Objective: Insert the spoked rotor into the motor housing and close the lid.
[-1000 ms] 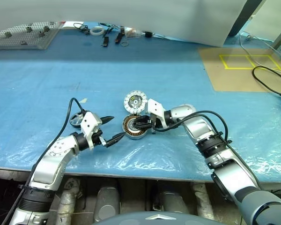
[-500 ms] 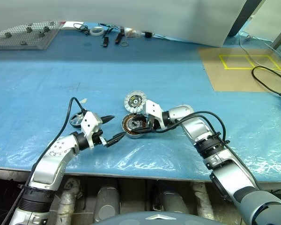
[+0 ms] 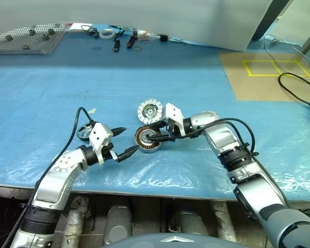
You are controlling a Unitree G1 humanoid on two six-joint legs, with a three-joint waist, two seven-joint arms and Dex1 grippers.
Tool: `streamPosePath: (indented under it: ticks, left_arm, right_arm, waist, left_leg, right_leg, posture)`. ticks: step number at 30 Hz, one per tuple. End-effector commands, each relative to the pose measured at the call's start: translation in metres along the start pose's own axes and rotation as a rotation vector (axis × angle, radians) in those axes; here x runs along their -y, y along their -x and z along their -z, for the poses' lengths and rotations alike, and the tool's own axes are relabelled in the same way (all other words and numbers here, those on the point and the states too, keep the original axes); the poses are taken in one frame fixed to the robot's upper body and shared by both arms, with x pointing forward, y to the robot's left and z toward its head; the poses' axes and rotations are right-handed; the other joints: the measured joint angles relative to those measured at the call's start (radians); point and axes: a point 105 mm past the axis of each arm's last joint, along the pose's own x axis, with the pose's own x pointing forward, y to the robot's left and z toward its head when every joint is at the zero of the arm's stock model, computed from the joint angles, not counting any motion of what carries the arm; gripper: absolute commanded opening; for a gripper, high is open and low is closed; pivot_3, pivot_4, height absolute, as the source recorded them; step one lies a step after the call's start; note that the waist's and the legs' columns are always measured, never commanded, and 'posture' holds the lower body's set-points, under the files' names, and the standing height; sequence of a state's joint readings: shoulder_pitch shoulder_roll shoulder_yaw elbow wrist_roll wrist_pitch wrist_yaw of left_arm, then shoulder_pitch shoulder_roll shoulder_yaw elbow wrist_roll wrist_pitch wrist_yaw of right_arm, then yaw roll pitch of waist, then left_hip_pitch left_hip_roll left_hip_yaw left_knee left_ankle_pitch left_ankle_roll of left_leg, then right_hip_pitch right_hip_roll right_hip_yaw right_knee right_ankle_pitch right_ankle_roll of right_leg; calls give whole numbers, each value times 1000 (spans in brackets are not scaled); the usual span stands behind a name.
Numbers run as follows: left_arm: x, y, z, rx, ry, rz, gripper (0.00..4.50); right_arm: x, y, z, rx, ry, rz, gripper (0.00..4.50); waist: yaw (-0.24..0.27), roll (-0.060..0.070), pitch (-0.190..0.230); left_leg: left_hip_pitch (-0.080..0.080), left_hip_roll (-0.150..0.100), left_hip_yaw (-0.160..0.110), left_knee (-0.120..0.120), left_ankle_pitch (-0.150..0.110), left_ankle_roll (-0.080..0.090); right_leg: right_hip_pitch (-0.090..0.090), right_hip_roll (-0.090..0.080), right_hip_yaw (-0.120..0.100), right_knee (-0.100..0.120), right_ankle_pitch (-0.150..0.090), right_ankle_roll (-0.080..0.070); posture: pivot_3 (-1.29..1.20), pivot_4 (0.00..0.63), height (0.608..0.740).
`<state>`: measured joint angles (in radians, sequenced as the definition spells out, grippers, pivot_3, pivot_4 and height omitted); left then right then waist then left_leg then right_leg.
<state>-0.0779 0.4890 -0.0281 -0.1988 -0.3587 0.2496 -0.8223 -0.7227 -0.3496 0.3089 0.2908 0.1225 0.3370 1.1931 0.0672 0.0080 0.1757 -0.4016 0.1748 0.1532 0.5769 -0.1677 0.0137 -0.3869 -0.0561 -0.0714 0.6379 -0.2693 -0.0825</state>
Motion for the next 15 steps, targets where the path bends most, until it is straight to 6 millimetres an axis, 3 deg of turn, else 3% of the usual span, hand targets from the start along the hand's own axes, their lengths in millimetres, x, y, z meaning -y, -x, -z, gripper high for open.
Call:
streamPosePath:
  ticks: [1,7,8,15]
  left_arm:
    - [-3,1,-10,31,-26,-1,4500]
    - [-4,1,-10,30,-28,-2,4500]
    - [-4,1,-10,29,-28,-2,4500]
    - [-4,2,-9,25,-27,-3,4500]
  right_arm:
    - [-2,-2,-14,44,32,-8,2077]
    - [-7,-11,5,-1,7,-15,183]
    - [-6,-11,6,-5,5,-14,33]
    - [-5,-15,13,-19,-11,-9,33]
  waist:
    - [1,0,0]
    - [1,0,0]
    - [1,0,0]
    - [1,0,0]
  left_leg:
    - [0,0,0,0,0,0]
    - [-1,0,0,0,0,0]
    - [-1,0,0,0,0,-1]
    - [-1,0,0,0,0,-1]
  right_leg:
    - [0,0,0,0,0,0]
    - [-1,0,0,0,0,0]
    - [-1,0,0,0,0,0]
    - [-1,0,0,0,0,0]
  posture:
    - [0,150,740]
    - [0,150,740]
    - [0,150,740]
    - [0,150,740]
